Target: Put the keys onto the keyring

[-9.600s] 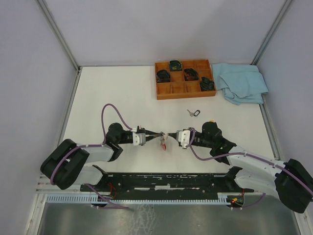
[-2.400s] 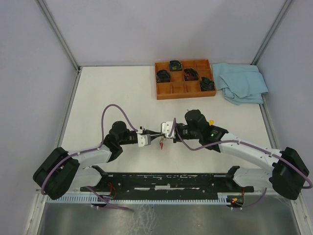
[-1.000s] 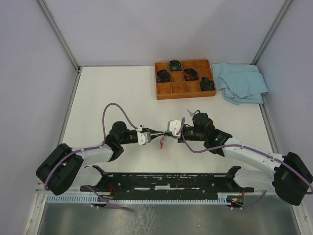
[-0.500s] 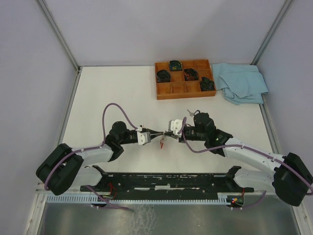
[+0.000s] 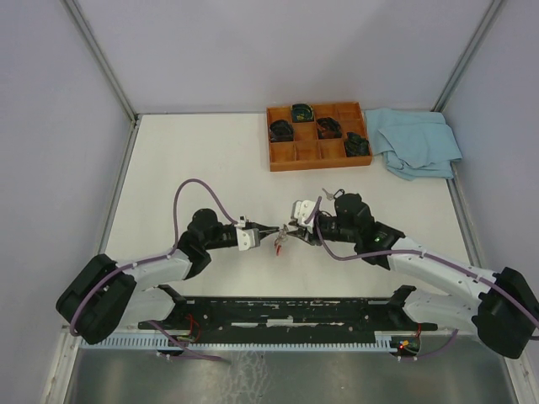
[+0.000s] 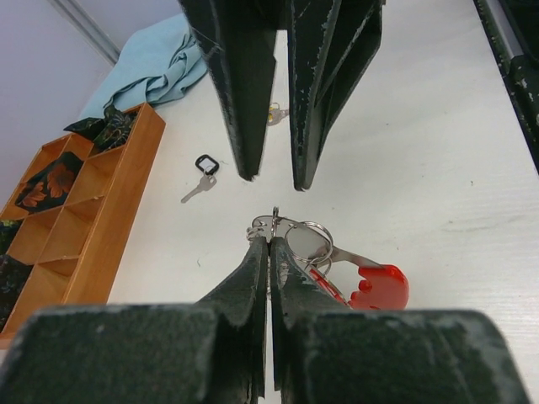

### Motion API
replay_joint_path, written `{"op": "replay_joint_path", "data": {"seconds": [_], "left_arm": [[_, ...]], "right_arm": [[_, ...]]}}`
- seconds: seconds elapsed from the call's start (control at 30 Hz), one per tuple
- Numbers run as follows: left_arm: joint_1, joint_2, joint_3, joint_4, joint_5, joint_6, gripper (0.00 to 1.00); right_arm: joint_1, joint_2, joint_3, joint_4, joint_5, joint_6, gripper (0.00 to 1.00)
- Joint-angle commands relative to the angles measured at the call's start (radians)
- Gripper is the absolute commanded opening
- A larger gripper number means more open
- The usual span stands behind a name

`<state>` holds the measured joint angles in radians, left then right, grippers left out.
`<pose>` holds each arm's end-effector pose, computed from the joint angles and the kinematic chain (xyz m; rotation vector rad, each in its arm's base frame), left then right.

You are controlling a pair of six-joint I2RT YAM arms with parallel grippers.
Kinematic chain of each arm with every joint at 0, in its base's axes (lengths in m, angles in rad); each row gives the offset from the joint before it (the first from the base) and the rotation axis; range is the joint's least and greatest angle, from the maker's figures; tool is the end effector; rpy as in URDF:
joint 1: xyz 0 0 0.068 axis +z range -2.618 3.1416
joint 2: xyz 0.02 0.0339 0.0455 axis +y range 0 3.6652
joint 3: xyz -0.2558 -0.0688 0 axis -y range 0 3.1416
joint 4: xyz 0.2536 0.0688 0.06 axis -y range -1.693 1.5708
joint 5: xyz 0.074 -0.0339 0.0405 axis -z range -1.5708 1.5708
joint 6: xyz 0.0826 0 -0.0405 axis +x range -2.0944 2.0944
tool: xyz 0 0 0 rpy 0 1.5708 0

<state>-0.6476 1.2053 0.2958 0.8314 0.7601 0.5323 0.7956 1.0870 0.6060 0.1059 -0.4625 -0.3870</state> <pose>0.1771 -0.2053 0.1787 1.3568 0.9830 -0.7105 0.1775 0.2338 0.2216 -1.3448 1.4427 0.7180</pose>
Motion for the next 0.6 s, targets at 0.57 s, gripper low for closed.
{"op": "replay_joint_path", "data": {"seconds": [0.57], "left_arm": [[-0.001,-0.102,0.022,-0.076,-0.105,0.112,0.03]], "right_arm": [[-0.121,0.256,0.259,-0.368,0.44,0.432,0.39]]}}
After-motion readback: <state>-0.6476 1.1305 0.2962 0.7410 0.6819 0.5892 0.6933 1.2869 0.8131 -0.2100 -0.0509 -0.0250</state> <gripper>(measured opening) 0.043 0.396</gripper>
